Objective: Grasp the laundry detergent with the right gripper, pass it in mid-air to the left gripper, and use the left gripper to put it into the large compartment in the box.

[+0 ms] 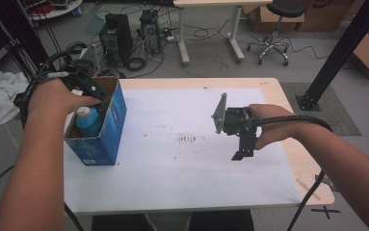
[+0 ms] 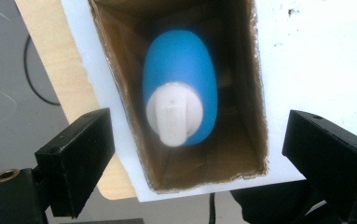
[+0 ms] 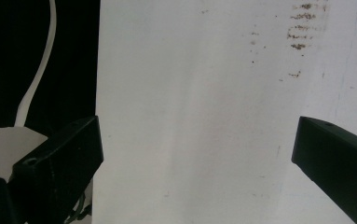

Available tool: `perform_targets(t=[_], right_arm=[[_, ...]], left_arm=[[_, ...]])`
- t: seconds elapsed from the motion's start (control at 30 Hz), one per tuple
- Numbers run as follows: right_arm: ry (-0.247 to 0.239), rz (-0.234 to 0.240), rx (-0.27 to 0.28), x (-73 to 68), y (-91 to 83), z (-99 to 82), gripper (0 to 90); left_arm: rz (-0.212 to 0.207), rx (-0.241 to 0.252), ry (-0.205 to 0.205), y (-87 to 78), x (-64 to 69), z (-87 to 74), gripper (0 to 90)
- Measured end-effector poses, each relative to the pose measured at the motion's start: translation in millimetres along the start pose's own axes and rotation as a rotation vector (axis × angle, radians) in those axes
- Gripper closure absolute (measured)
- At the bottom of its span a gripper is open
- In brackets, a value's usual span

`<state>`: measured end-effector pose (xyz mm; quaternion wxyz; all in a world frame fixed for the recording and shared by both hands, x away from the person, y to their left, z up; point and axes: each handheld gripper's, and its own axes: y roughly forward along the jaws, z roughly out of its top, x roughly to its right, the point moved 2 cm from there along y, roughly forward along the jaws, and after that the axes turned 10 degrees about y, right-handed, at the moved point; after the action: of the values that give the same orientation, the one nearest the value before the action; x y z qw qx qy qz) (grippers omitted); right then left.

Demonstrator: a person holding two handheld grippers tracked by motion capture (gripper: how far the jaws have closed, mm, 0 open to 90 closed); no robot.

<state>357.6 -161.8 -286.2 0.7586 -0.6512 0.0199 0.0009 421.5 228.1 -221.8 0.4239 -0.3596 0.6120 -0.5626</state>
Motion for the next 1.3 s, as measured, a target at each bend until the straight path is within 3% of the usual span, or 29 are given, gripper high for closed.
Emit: perform_targets(t=[0.2,0.33,0.4,0.57,0.8,1.03,1.1,1.17,1.23,1.27,1.3], right_arm=[[0.0,0.002,0.0,-0.3,0.2,0.7,1.8],[0.001,0.001,-0.002,-0.8,-0.5,0.5,1.8],[0.001,-0.001,0.0,-1.1,-1.7,0.3,1.8],[0.0,-0.004,-0.001,-2.4,-2.2,0.6,1.8],[0.002,-0.01,0.014,-2.7,-7.7,0.8,1.8],[-0.002,-0.012,0.01,-3.0,-9.9,3.2,1.8],[-0.003,-0.012,0.01,-3.1,-10.2,3.4,1.8],[-0.001,-0.01,0.007,-3.6,-11.1,3.4,1.9],[0.001,-0.012,0.007,-3.3,-12.1,2.9,1.8],[0.005,-0.015,0.017,-3.4,-14.8,2.6,1.8],[0.005,-0.015,0.017,-3.4,-14.8,2.6,1.8]], left_arm=[[0.005,0.016,0.027,-10.1,8.5,-2.0,9.5],[0.033,0.017,0.057,-18.1,16.6,-2.1,8.1],[0.042,0.021,0.066,-21.7,20.8,-1.7,3.2],[0.027,0.038,0.115,-29.3,30.0,-1.9,1.8],[0.026,0.038,0.24,-33.8,50.2,-2.7,0.1],[0.005,0.089,0.473,-35.5,79.0,-2.3,0.1],[0.023,0.088,0.528,-37.3,84.6,-2.3,0.1],[0.012,0.09,0.583,-38.1,91.4,-3.3,0.1],[0.004,0.083,0.678,-38.1,100.3,-5.5,0.1],[0.01,0.091,0.759,-37.6,106.3,-7.6,0.1],[0.018,0.095,0.806,-37.1,109.7,-8.9,0.1]])
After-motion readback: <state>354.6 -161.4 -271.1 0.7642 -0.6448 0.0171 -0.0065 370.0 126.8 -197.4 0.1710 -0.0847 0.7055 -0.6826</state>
